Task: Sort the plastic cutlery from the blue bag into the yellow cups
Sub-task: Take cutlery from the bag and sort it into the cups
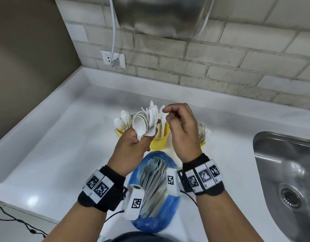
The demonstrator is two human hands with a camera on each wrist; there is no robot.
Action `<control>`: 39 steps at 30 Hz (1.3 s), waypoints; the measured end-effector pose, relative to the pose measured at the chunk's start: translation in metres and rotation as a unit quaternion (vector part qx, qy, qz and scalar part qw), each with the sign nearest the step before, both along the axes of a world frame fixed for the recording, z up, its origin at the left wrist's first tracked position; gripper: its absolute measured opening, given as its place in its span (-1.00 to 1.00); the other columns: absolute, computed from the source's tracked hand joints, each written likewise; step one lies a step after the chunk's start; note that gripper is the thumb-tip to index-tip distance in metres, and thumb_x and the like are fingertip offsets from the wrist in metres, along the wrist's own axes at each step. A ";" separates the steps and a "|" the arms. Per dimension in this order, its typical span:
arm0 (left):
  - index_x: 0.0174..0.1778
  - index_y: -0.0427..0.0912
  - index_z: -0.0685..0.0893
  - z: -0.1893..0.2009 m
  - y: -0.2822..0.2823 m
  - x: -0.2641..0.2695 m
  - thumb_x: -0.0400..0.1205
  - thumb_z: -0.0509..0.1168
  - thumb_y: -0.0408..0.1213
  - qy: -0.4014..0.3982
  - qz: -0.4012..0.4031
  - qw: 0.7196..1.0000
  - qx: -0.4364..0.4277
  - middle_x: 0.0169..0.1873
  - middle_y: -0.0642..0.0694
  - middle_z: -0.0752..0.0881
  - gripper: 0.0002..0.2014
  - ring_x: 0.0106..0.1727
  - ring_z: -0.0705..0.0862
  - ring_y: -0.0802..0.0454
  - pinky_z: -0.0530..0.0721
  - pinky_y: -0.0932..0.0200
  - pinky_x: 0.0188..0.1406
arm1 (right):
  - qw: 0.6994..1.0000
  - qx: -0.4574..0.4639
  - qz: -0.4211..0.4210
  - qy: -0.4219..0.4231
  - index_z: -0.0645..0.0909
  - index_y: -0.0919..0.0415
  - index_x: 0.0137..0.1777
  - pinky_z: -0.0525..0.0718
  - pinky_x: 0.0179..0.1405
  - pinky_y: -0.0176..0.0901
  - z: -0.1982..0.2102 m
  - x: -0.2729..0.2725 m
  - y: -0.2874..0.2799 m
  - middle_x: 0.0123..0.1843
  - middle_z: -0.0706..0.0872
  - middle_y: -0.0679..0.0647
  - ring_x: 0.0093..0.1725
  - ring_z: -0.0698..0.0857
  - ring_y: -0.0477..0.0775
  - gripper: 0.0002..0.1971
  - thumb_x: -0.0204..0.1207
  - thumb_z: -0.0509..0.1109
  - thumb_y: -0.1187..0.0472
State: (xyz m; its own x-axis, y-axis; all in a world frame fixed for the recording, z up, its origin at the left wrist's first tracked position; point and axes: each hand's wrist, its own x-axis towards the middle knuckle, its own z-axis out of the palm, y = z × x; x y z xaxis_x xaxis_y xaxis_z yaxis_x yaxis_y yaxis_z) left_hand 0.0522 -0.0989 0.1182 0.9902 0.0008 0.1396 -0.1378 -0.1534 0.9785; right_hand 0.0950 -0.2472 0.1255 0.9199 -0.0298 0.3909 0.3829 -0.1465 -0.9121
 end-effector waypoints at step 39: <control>0.26 -0.04 0.70 -0.007 -0.022 -0.005 0.65 0.51 -0.24 -0.071 0.020 0.996 0.052 -0.25 0.24 0.75 -0.72 -0.31 0.68 0.31 0.59 0.30 -0.23 | 0.995 0.064 -0.033 0.068 0.77 0.11 0.25 0.56 -0.33 -0.14 0.003 -0.039 -0.011 -0.38 0.63 -0.02 -0.46 0.55 0.03 -0.75 0.73 0.30 0.09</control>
State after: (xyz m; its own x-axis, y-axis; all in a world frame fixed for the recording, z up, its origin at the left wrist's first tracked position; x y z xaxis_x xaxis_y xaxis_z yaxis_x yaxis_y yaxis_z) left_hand 0.0474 -0.1208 0.1108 0.9599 0.0183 0.2796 -0.2654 -0.2614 0.9280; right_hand 0.0559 -0.2582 0.1284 0.9585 -0.1338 0.2518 0.2476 -0.0475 -0.9677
